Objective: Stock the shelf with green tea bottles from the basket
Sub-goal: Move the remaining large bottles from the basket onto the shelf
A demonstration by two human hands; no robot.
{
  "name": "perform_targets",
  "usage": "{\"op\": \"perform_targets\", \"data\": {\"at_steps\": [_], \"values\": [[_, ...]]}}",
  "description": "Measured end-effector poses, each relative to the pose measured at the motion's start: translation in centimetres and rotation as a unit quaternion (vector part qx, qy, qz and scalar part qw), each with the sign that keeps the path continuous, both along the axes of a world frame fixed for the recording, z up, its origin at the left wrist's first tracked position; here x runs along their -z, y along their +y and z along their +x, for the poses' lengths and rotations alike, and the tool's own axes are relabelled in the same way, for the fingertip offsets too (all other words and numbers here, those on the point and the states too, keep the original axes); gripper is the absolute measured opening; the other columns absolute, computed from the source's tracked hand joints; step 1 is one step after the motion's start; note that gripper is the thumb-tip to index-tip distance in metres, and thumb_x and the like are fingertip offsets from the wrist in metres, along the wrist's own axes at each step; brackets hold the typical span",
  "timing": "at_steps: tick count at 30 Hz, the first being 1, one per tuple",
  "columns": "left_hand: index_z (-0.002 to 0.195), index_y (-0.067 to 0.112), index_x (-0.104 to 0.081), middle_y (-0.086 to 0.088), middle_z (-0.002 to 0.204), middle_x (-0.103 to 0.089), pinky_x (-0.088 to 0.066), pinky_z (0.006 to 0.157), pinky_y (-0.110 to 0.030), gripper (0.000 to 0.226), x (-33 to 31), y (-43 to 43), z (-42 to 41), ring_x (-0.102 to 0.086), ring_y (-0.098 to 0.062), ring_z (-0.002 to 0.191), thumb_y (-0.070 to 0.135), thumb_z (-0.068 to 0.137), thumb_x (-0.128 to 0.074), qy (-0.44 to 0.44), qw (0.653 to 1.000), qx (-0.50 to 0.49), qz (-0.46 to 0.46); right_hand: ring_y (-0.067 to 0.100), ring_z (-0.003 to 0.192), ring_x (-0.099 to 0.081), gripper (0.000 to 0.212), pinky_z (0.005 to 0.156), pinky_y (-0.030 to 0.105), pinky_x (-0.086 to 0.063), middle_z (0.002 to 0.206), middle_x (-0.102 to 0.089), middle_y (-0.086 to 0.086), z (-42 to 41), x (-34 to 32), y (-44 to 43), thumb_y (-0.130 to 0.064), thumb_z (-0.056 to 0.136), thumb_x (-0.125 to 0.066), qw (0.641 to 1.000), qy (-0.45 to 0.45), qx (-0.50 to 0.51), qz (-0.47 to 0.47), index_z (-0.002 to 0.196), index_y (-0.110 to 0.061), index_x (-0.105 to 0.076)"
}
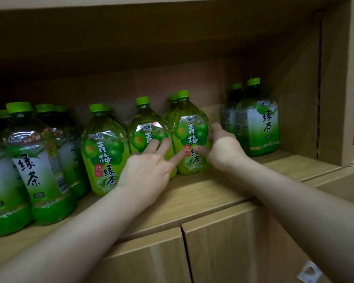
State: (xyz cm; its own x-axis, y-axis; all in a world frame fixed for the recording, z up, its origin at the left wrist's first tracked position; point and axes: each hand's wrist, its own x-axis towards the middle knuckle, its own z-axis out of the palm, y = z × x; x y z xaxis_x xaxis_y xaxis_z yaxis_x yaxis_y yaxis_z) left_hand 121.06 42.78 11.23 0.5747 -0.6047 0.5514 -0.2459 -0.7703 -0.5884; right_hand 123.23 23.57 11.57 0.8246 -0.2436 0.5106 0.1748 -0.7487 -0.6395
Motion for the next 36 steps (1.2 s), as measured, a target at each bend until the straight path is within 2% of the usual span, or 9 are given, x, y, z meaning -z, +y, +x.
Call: {"op": "perform_targets", "data": {"at_steps": [3,6,9,12,16,20,25,31,36], "values": [[0.138,0.038,-0.045,-0.011,0.095,-0.055,-0.039,0.041,-0.027,0.068,0.0,0.4,0.9,-0.055,-0.027,0.089,0.021,0.076,-0.069,-0.014,0.999,0.029,0.009,0.034,0.110,-0.059,0.059,0.090,0.040,-0.050,0.122,-0.061,0.013,-0.8,-0.1,0.0,-0.040,0.083,-0.069,0.997,0.049,-0.008,-0.055,0.127,-0.012,-0.041],[0.142,0.044,-0.031,-0.011,0.113,-0.051,-0.051,0.053,-0.033,0.075,-1.0,-0.5,-0.1,-0.052,-0.029,0.106,0.017,0.082,-0.066,0.032,0.999,0.006,-0.008,0.028,0.111,-0.058,0.048,0.094,0.037,-0.048,0.123,-0.062,0.010,-3.0,0.1,-0.8,-0.038,0.086,-0.065,0.989,0.111,-0.045,-0.087,0.123,-0.010,-0.054],[0.142,0.043,-0.025,-0.005,0.129,-0.045,-0.051,0.072,-0.038,0.060,-1.8,-3.0,-2.8,-0.049,-0.028,0.118,0.022,0.091,-0.049,0.091,0.991,-0.025,-0.100,0.019,0.110,-0.061,0.035,0.097,0.035,-0.047,0.119,-0.064,0.002,-7.8,-0.4,-3.1,-0.030,0.087,-0.067,0.996,0.015,-0.084,-0.034,0.119,-0.017,-0.059],[0.130,0.036,-0.047,0.005,0.115,-0.056,-0.049,0.070,-0.035,0.040,-1.0,-6.6,-6.8,-0.057,-0.022,0.104,0.030,0.091,-0.043,0.086,0.977,0.109,-0.164,0.021,0.089,-0.070,0.018,0.081,0.034,-0.057,0.097,-0.074,0.005,-15.1,-0.8,-7.2,-0.023,0.086,-0.067,0.985,-0.027,-0.150,0.080,0.103,-0.016,-0.068],[0.102,0.028,-0.070,0.007,0.086,-0.070,-0.055,0.061,-0.032,0.030,2.7,-13.3,-11.8,-0.066,-0.017,0.075,0.029,0.085,-0.046,0.218,0.872,0.385,-0.212,0.020,0.071,-0.073,0.050,0.058,0.021,-0.056,0.087,-0.076,0.009,-24.6,1.0,-14.3,-0.063,0.059,-0.074,0.970,0.048,-0.202,0.124,0.090,-0.024,-0.073],[0.100,0.028,-0.071,0.017,0.071,-0.054,-0.037,0.058,-0.017,0.021,7.1,-21.3,-16.6,-0.044,0.003,0.061,0.025,0.088,-0.054,0.326,0.768,0.487,-0.258,0.016,0.072,-0.071,0.057,0.065,0.027,-0.055,0.087,-0.076,0.007,-32.6,5.0,-20.3,-0.070,0.059,-0.071,0.981,0.132,-0.100,0.098,0.095,-0.027,-0.072],[0.103,0.025,-0.070,0.008,0.084,-0.062,-0.039,0.069,-0.010,0.031,13.0,-31.2,-22.5,-0.052,-0.001,0.075,0.006,0.085,-0.053,0.495,0.682,0.510,-0.173,0.015,0.069,-0.067,0.019,0.065,0.022,-0.052,0.084,-0.074,0.011,-40.9,11.4,-28.5,-0.018,0.090,-0.062,0.969,0.217,0.070,0.094,0.101,-0.004,-0.067],[0.100,0.027,-0.073,0.010,0.097,-0.070,-0.042,0.082,-0.017,0.028,18.9,-39.7,-28.4,-0.063,-0.009,0.091,0.007,0.085,-0.060,0.586,0.668,0.455,-0.053,0.008,0.058,-0.058,0.020,0.051,0.012,-0.045,0.075,-0.067,0.004,-48.1,21.4,-35.3,-0.017,0.090,-0.064,0.907,0.352,0.204,0.111,0.108,-0.009,-0.067],[0.105,0.025,-0.071,0.004,0.108,-0.071,-0.045,0.088,-0.019,0.027,23.6,-45.1,-31.7,-0.063,-0.013,0.106,0.014,0.086,-0.056,0.614,0.673,0.399,0.105,0.023,0.117,-0.057,0.052,0.092,0.023,-0.042,0.133,-0.058,0.008,-50.2,31.4,-36.9,-0.028,0.086,-0.069,0.835,0.489,0.214,0.133,0.133,-0.012,-0.051]]}}
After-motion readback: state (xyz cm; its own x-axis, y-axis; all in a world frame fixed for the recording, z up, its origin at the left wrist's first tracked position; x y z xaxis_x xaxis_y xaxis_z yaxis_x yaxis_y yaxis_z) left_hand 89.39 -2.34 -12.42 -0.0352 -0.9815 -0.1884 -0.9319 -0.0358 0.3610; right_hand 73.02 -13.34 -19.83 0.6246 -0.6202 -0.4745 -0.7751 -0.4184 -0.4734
